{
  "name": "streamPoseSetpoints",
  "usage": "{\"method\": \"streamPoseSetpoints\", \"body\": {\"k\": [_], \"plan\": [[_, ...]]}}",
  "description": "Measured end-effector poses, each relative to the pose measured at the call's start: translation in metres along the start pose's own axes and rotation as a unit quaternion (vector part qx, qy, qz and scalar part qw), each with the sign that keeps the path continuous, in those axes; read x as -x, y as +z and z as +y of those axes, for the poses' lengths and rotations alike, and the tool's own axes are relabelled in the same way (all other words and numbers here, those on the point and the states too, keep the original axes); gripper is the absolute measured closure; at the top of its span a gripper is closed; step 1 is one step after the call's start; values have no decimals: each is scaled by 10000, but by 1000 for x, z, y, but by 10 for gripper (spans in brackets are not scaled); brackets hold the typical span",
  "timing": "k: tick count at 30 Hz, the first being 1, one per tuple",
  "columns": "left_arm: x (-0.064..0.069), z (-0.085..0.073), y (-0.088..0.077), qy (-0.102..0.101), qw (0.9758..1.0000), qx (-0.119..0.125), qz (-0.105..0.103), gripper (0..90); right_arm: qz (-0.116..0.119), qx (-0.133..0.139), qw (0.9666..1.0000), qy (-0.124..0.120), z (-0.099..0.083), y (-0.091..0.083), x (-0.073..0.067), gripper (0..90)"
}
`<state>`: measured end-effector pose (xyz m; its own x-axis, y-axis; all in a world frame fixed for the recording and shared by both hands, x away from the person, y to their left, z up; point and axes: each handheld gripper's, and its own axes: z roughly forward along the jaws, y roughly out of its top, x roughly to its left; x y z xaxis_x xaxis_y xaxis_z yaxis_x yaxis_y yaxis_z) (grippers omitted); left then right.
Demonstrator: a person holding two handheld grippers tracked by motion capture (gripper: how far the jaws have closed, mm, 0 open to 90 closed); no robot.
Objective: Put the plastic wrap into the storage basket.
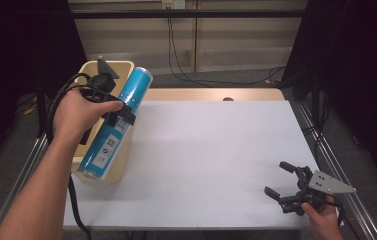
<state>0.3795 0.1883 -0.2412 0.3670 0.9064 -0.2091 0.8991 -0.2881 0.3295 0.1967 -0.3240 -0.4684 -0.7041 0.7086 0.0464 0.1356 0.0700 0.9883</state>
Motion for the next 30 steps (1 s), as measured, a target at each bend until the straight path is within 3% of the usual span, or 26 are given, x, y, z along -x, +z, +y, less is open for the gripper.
{"method": "streamPoseSetpoints", "body": {"k": [14, 30], "plan": [[-29, -15, -5, -286, 9993, 56, 248, 321, 22, -16, 10000, 3, 0, 2, -1, 0], [-48, -20, -5, -531, 9975, 93, 448, 321, 31, -18, 10000, -31, 0, 3, -1, 0]]}}
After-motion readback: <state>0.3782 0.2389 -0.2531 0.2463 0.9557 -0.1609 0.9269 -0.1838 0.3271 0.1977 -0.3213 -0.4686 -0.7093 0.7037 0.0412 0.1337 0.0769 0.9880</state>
